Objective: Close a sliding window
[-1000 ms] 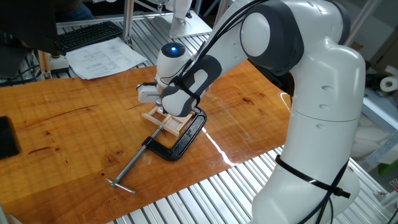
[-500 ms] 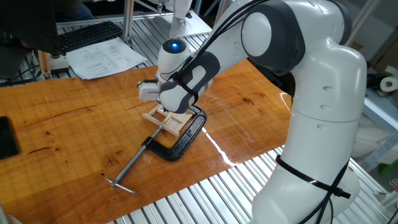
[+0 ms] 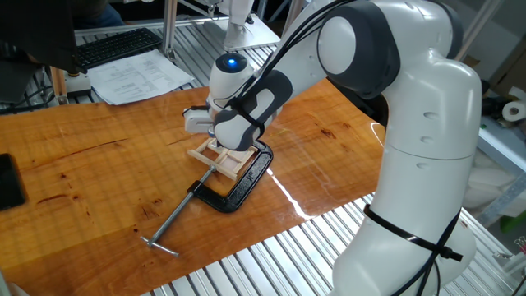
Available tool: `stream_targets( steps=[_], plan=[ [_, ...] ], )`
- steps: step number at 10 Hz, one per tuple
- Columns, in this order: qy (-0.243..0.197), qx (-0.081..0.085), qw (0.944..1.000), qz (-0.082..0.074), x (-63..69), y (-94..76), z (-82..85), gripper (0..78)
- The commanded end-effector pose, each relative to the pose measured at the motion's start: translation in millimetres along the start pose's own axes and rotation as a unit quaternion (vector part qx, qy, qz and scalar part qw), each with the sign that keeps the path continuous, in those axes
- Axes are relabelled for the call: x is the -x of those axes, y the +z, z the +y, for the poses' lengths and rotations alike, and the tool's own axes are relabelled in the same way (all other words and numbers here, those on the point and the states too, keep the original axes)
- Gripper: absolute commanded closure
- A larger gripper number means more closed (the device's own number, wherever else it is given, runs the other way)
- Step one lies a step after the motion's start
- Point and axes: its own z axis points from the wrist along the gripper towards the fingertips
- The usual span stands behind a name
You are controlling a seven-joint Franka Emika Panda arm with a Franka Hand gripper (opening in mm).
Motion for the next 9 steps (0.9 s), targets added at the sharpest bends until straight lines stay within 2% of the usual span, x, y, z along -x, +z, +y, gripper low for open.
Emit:
stream_targets(
  steps=[1, 7, 9],
  plan=[
    [0.003, 0.001, 1.0000, -0.004, 1.1, 0.6, 0.2, 77.6],
    [0.007, 0.002, 0.9999, -0.010, -0.9, 4.4, 1.1, 77.6],
    [0.012, 0.002, 0.9999, -0.010, -5.2, 3.2, 4.0, 77.6]
  ],
)
